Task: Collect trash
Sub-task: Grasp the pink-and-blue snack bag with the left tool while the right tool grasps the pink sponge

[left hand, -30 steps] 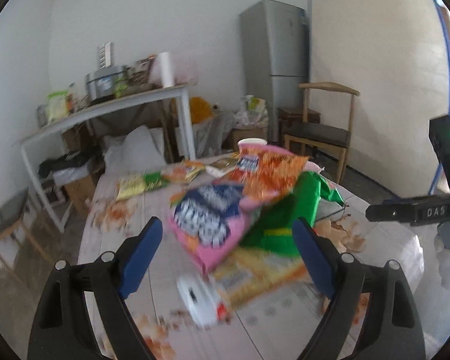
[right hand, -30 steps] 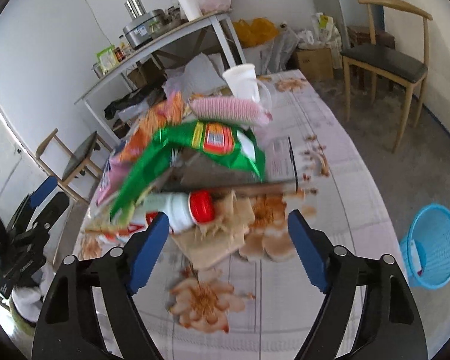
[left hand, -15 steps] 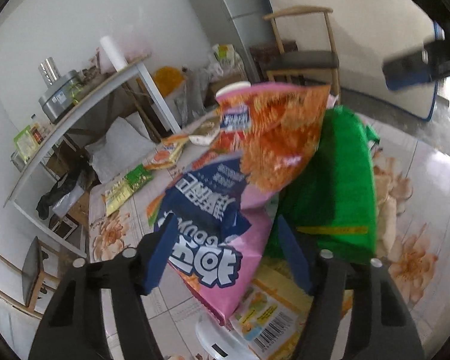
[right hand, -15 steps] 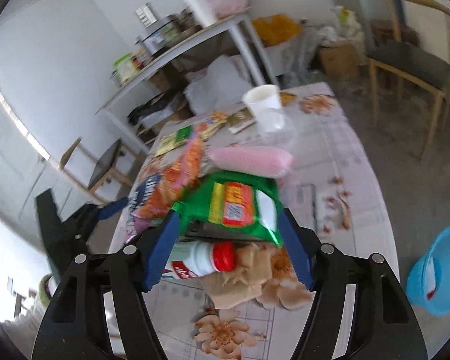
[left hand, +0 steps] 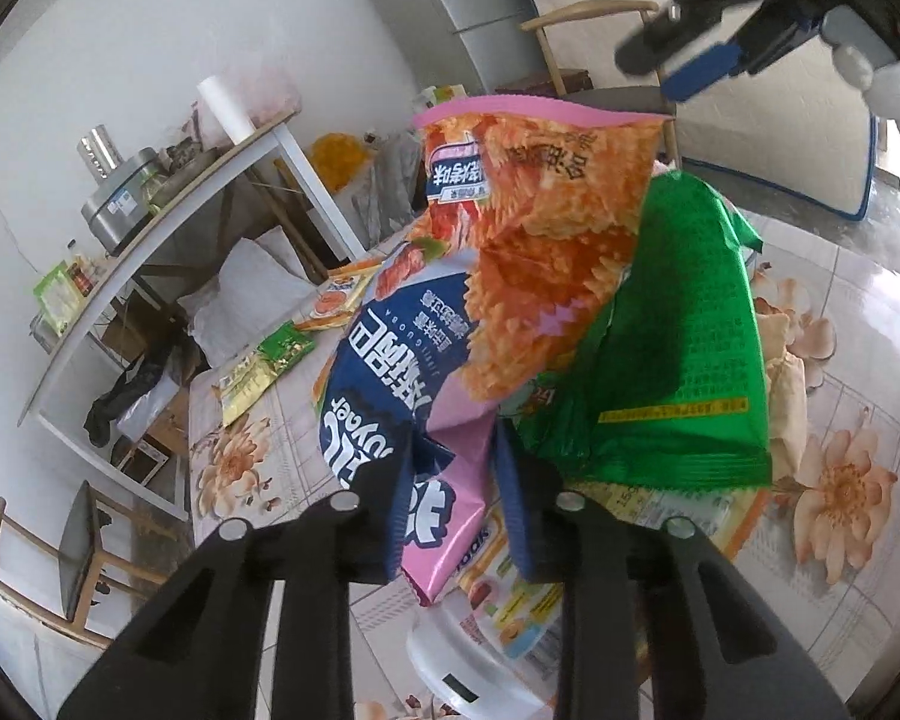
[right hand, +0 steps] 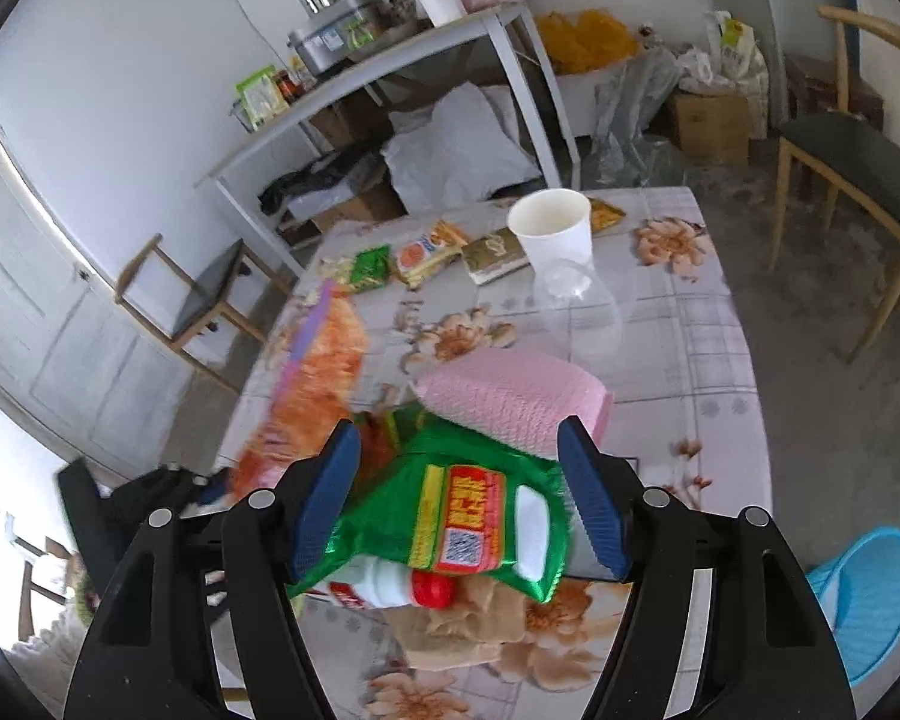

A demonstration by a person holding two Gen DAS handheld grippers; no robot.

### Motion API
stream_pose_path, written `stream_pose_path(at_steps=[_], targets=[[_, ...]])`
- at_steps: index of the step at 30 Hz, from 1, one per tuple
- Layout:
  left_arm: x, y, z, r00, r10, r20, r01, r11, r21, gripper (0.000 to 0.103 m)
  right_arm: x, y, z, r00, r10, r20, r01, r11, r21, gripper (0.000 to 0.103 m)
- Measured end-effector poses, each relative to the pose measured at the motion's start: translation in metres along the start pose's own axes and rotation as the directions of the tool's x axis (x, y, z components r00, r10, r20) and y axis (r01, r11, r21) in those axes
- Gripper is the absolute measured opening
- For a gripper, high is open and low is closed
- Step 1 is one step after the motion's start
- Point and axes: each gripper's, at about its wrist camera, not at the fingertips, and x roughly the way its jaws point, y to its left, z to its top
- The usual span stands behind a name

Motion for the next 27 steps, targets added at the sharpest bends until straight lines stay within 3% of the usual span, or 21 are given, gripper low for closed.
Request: stream_pose_path(at_steps=[3, 6, 10, 16, 20, 27], targets=[[-0.005, 0.006, 0.000, 1.000, 0.004, 0.017, -0.003, 0.999, -0.036, 0.022, 0.013, 0.000, 0.004, 0.999, -0.029, -0.044, 0.026, 0.998, -0.061, 0.067], [-0.012, 0.015, 0.001, 0.999, 0.018, 0.041, -0.015, 0.996, -0.083, 0.021, 0.022, 0.003, 0.009, 0.997, -0.065, -0.046, 0.058, 0.989, -0.139, 0.075], [-0.019, 0.024, 0.001, 0.998, 0.035, 0.060, -0.027, 0.992, -0.125, 0.020, 0.038, 0.018, 0.015, 0.994, -0.098, -0.044, 0.079, 0.947, -0.312, 0.075], [-0.021, 0.031, -0.002, 0.998, 0.036, 0.056, -0.026, 0.985, -0.173, 0.020, 0.071, 0.034, 0.017, 0.987, -0.144, -0.071, 0.094, 0.878, -0.468, 0.075], [-0.019, 0.034, -0.004, 0.999, 0.029, 0.047, -0.019, 0.981, -0.191, 0.020, 0.091, 0.035, 0.016, 0.979, -0.167, -0.115, 0.088, 0.860, -0.502, 0.064], [-0.019, 0.040, -0.005, 0.999, 0.024, 0.043, -0.015, 0.978, -0.207, 0.020, 0.099, 0.033, 0.017, 0.978, -0.156, -0.136, 0.071, 0.870, -0.487, 0.047]])
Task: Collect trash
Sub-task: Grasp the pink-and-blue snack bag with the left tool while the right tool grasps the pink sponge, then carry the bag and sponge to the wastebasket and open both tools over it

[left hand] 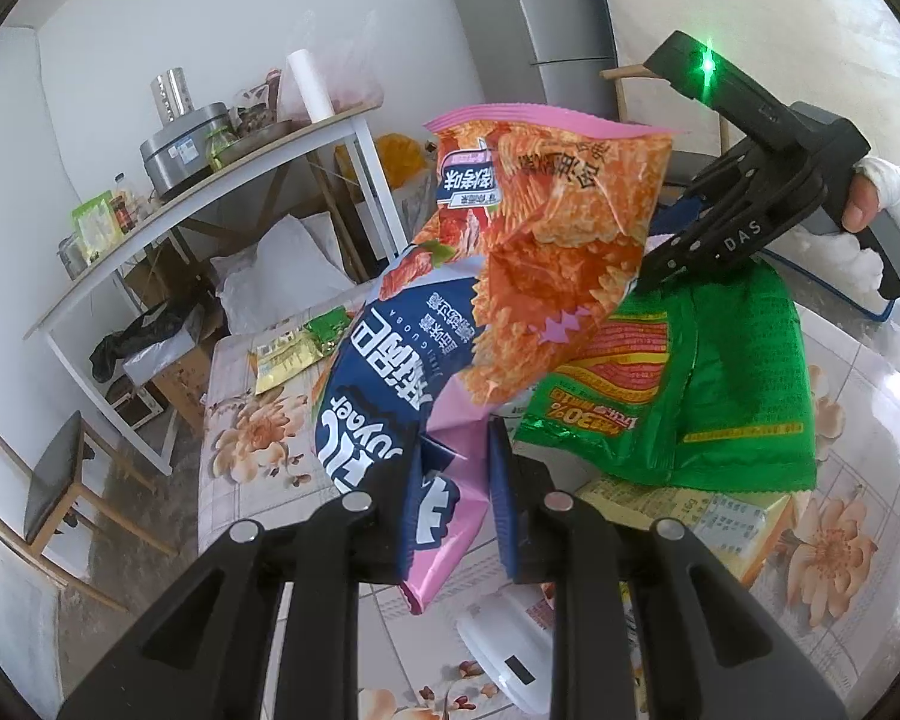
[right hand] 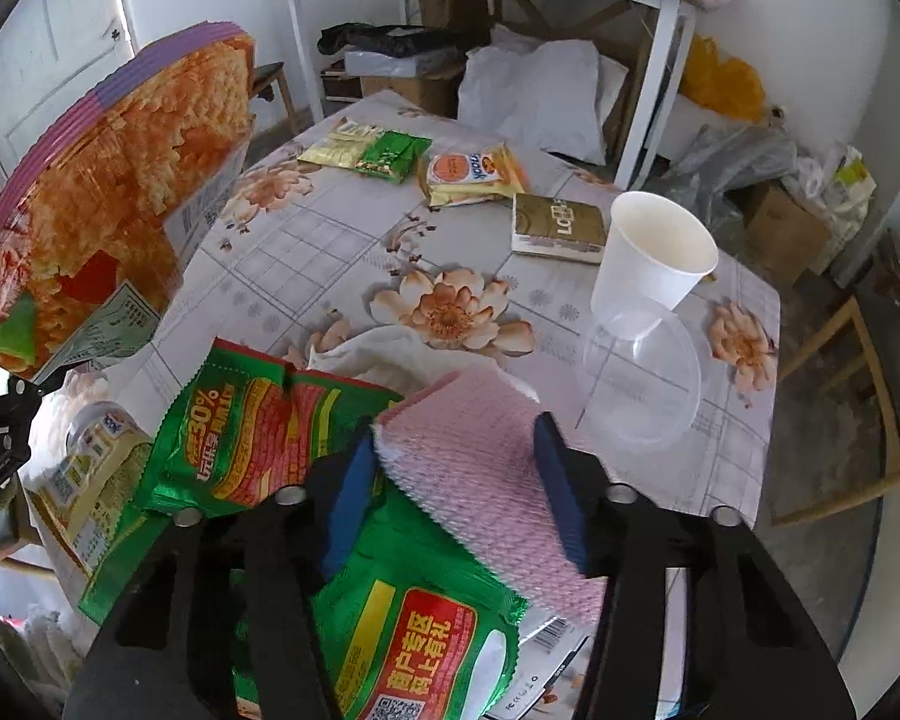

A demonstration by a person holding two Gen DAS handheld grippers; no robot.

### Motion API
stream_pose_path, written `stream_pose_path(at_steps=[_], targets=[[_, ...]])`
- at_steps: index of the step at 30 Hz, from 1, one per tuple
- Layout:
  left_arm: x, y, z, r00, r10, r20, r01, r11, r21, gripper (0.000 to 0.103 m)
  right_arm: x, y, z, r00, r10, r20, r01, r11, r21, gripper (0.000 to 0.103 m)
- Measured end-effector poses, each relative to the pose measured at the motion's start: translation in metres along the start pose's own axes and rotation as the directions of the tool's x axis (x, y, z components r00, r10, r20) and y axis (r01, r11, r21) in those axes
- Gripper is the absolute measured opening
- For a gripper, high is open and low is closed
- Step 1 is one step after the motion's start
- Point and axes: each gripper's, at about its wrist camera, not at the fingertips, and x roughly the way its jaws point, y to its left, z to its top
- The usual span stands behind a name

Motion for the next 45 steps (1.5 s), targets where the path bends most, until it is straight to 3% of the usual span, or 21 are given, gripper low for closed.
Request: stream_pose_path(at_steps=[8, 12, 22, 30, 35, 40, 43, 45], targets=[[-0.003, 0.001, 0.001, 1.000, 0.006, 0.008, -0.006, 1.000, -0.005, 0.020, -0.007, -0.005, 0.002, 0.999, -0.019, 0.036, 0.018, 0.999, 0.036, 0.031], [-0.006, 0.003, 0.000, 1.000, 0.016, 0.016, -0.016, 1.000, -0.017, 0.020, -0.015, -0.007, 0.001, 0.997, -0.029, 0.071, 0.026, 0.998, 0.053, 0.029], [-0.026, 0.011, 0.002, 0.995, 0.072, 0.070, -0.067, 0.995, -0.071, 0.020, -0.054, -0.021, 0.001, 0.980, -0.039, 0.197, 0.012, 0.991, 0.136, 0.027], [-0.064, 0.020, 0.015, 0.984, 0.109, 0.141, -0.092, 0.988, -0.126, 0.019, -0.105, -0.029, -0.010, 0.948, -0.024, 0.316, -0.047, 0.975, 0.216, 0.027], [-0.100, 0.017, 0.031, 0.979, 0.046, 0.197, -0.014, 0.987, -0.162, 0.019, -0.154, -0.030, -0.041, 0.915, -0.034, 0.402, -0.084, 0.959, 0.272, 0.027], [-0.123, -0.010, 0.054, 0.964, -0.129, 0.233, 0.172, 0.969, -0.177, 0.019, -0.201, -0.037, -0.099, 0.890, -0.091, 0.446, -0.092, 0.924, 0.372, 0.027], [-0.130, -0.044, 0.074, 0.932, -0.260, 0.253, 0.304, 0.940, -0.154, 0.019, -0.224, -0.047, -0.138, 0.883, -0.140, 0.449, -0.085, 0.892, 0.445, 0.027], [-0.131, -0.072, 0.089, 0.897, -0.359, 0.257, 0.401, 0.907, -0.133, 0.019, -0.242, -0.057, -0.176, 0.878, -0.195, 0.437, -0.066, 0.855, 0.514, 0.027]])
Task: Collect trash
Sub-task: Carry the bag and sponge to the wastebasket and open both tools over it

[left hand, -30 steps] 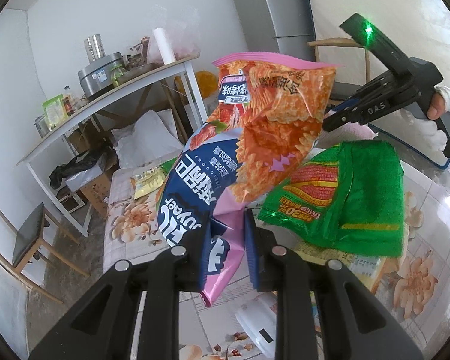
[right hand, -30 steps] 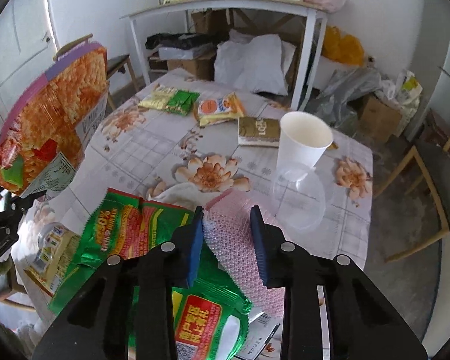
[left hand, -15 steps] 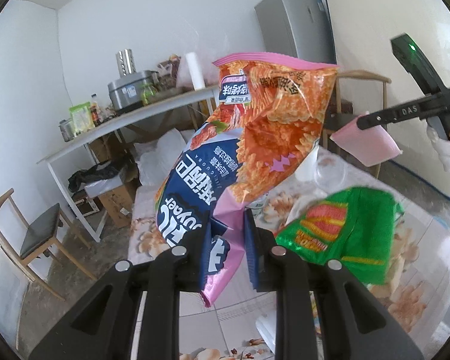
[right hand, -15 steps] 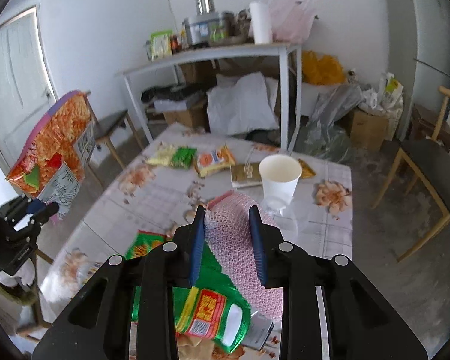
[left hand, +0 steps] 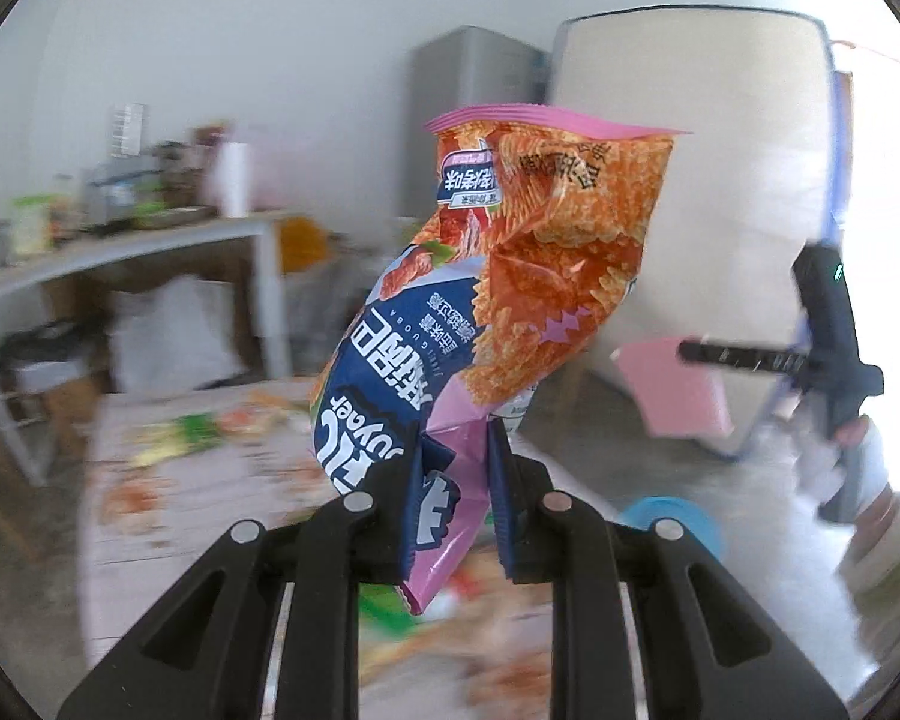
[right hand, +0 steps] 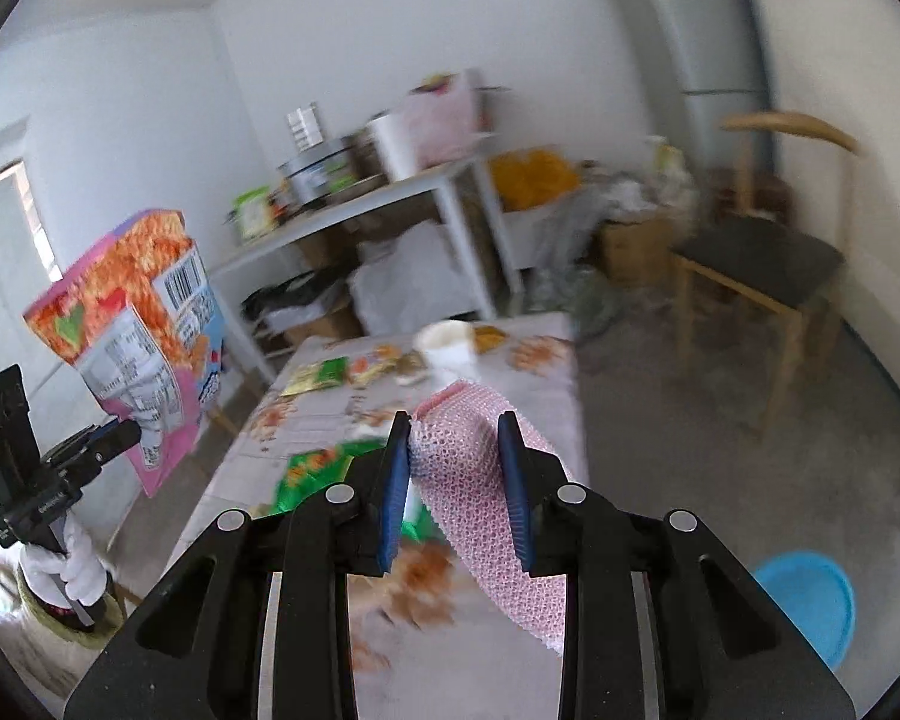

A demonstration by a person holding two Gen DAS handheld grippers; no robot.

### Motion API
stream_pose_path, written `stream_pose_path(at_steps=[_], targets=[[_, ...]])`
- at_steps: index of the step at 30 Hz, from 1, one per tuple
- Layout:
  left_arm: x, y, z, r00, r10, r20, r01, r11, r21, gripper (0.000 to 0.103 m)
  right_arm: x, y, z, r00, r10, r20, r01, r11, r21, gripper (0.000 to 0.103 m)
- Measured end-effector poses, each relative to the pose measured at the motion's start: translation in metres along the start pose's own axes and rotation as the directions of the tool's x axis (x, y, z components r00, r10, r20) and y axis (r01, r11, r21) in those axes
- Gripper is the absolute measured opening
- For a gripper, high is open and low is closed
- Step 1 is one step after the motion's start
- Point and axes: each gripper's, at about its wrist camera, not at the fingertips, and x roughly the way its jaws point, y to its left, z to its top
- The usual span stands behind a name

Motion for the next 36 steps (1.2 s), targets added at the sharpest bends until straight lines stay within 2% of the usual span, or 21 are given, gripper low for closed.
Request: stream_pose_path(at_steps=[2, 4, 6, 8, 9, 12, 13, 14, 18, 19, 21, 23, 24, 27, 30, 32, 33, 34, 35, 36], targets=[[0.016, -0.027, 0.007, 0.995, -0.096, -0.018, 0.096, 0.995, -0.003, 0.019, -0.024, -0.025, -0.013, 0.999, -0.053, 0.009, 0.052, 0.997, 0.060, 0.027], [0.039, -0.060, 0.013, 0.980, -0.195, -0.047, 0.195, 0.981, -0.003, 0.019, -0.049, -0.055, -0.030, 0.994, -0.107, 0.015, 0.104, 0.985, 0.141, 0.027], [0.066, -0.089, 0.016, 0.951, -0.295, -0.092, 0.294, 0.956, -0.026, 0.019, -0.066, -0.081, -0.045, 0.990, -0.142, 0.018, 0.135, 0.967, 0.218, 0.027], [0.103, -0.123, 0.016, 0.902, -0.402, -0.155, 0.394, 0.915, -0.080, 0.019, -0.081, -0.107, -0.060, 0.983, -0.185, 0.017, 0.172, 0.940, 0.293, 0.027], [0.127, -0.143, 0.015, 0.871, -0.451, -0.196, 0.437, 0.892, -0.112, 0.019, -0.087, -0.121, -0.069, 0.980, -0.198, 0.015, 0.182, 0.924, 0.336, 0.027], [0.181, -0.185, 0.004, 0.801, -0.527, -0.284, 0.494, 0.850, -0.185, 0.020, -0.093, -0.164, -0.095, 0.976, -0.218, 0.003, 0.192, 0.866, 0.462, 0.027], [0.205, -0.203, -0.003, 0.774, -0.543, -0.327, 0.497, 0.840, -0.220, 0.020, -0.092, -0.183, -0.106, 0.972, -0.237, -0.008, 0.208, 0.834, 0.512, 0.027], [0.227, -0.217, -0.010, 0.753, -0.547, -0.365, 0.491, 0.837, -0.242, 0.020, -0.091, -0.195, -0.113, 0.971, -0.240, -0.015, 0.209, 0.812, 0.545, 0.027], [0.306, -0.266, -0.048, 0.672, -0.547, -0.498, 0.446, 0.837, -0.317, 0.020, -0.071, -0.259, -0.151, 0.970, -0.238, -0.056, 0.207, 0.676, 0.707, 0.027], [0.329, -0.278, -0.062, 0.643, -0.547, -0.536, 0.424, 0.837, -0.345, 0.020, -0.064, -0.274, -0.160, 0.967, -0.244, -0.069, 0.215, 0.642, 0.736, 0.027], [0.365, -0.294, -0.084, 0.612, -0.525, -0.592, 0.375, 0.851, -0.367, 0.020, -0.050, -0.299, -0.176, 0.968, -0.236, -0.089, 0.214, 0.578, 0.788, 0.027], [0.394, -0.307, -0.103, 0.590, -0.497, -0.636, 0.332, 0.868, -0.369, 0.020, -0.038, -0.323, -0.191, 0.967, -0.230, -0.108, 0.216, 0.521, 0.825, 0.027], [0.412, -0.313, -0.116, 0.574, -0.480, -0.664, 0.304, 0.877, -0.371, 0.020, -0.029, -0.335, -0.197, 0.967, -0.226, -0.121, 0.221, 0.498, 0.838, 0.028], [0.447, -0.315, -0.136, 0.543, -0.456, -0.705, 0.246, 0.889, -0.386, 0.020, -0.013, -0.363, -0.214, 0.966, -0.214, -0.148, 0.231, 0.445, 0.865, 0.028], [0.480, -0.323, -0.153, 0.533, -0.419, -0.736, 0.205, 0.907, -0.368, 0.021, -0.002, -0.386, -0.218, 0.959, -0.227, -0.167, 0.251, 0.420, 0.872, 0.030], [0.490, -0.324, -0.160, 0.530, -0.407, -0.744, 0.192, 0.912, -0.362, 0.022, 0.011, -0.401, -0.219, 0.954, -0.241, -0.180, 0.266, 0.402, 0.876, 0.039], [0.495, -0.325, -0.162, 0.531, -0.397, -0.749, 0.183, 0.917, -0.356, 0.026, 0.004, -0.402, -0.225, 0.950, -0.250, -0.188, 0.277, 0.395, 0.876, 0.045], [0.500, -0.326, -0.164, 0.535, -0.386, -0.751, 0.170, 0.921, -0.351, 0.031, 0.008, -0.409, -0.227, 0.941, -0.269, -0.203, 0.298, 0.381, 0.875, 0.056], [0.504, -0.326, -0.164, 0.541, -0.380, -0.750, 0.159, 0.922, -0.352, 0.035, 0.008, -0.412, -0.232, 0.931, -0.290, -0.220, 0.322, 0.374, 0.870, 0.059], [0.507, -0.325, -0.163, 0.551, -0.373, -0.747, 0.143, 0.924, -0.355, 0.044, 0.007, -0.413, -0.235, 0.924, -0.302, -0.235, 0.341, 0.372, 0.864, 0.059]])
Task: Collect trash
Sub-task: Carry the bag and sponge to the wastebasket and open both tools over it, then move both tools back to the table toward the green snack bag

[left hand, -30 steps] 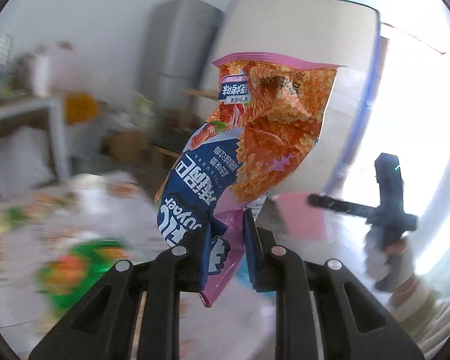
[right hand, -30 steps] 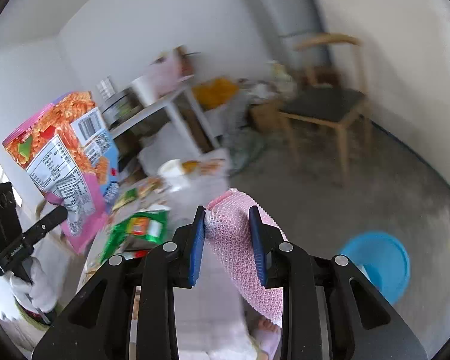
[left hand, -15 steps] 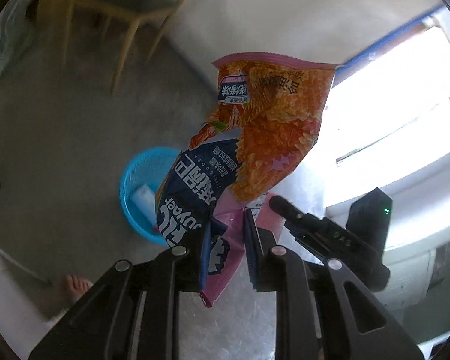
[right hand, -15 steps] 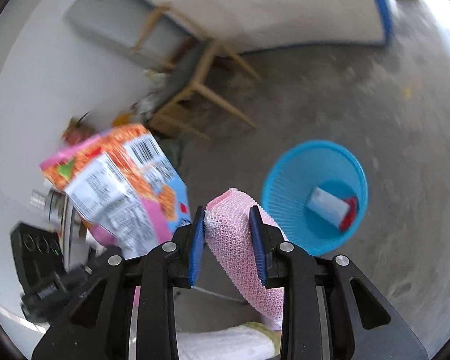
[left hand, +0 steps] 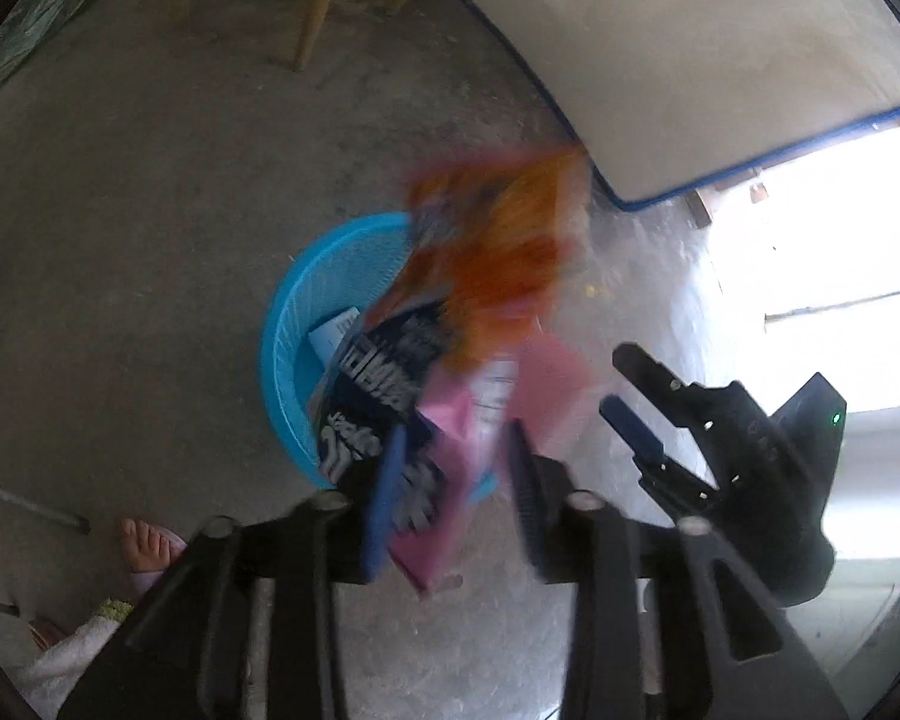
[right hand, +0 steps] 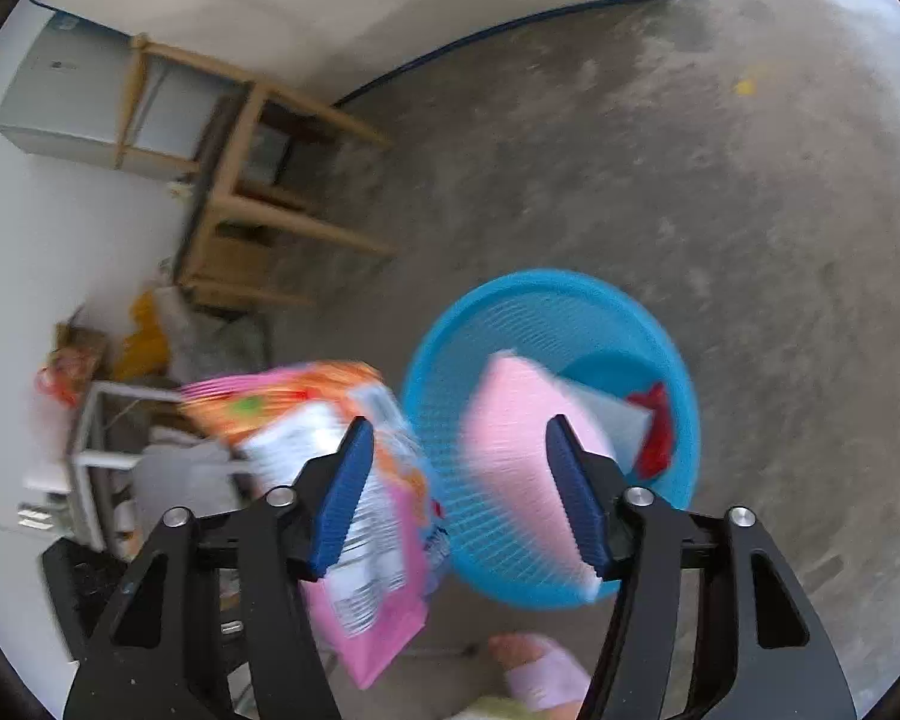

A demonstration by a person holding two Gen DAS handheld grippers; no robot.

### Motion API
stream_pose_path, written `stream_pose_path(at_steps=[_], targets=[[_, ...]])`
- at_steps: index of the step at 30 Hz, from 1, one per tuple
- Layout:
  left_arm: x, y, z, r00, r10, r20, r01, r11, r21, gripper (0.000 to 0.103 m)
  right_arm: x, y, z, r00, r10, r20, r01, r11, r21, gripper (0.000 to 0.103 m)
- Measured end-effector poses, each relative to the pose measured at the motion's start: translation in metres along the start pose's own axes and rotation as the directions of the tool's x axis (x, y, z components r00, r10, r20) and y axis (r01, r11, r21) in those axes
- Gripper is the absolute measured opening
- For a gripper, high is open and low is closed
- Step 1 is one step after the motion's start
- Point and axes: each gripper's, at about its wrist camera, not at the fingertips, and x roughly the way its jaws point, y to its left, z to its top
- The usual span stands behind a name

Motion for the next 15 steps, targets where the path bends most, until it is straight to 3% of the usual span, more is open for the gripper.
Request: stream_pose_path(at_steps=[5, 10, 15], targets=[[-0.010, -0.014, -0.008, 0.999, -0.011, 0.038, 0.009, 0.999, 0.047, 0.052, -0.007, -0.004, -0.006, 0.999, -0.034, 0.022, 0.035, 0.998, -0.053, 0.059], [-0.038, -0.026, -0.006, 0.995, -0.027, 0.093, 0.015, 0.992, 0.126, 0.055, -0.035, 0.017, -0.022, 0.994, -0.057, 0.092, 0.074, 0.979, -0.189, 0.060], [-0.095, -0.021, -0.040, 0.982, -0.056, 0.180, 0.022, 0.983, 0.184, 0.058, -0.078, 0.053, -0.047, 0.980, -0.038, 0.197, 0.102, 0.938, -0.330, 0.073]])
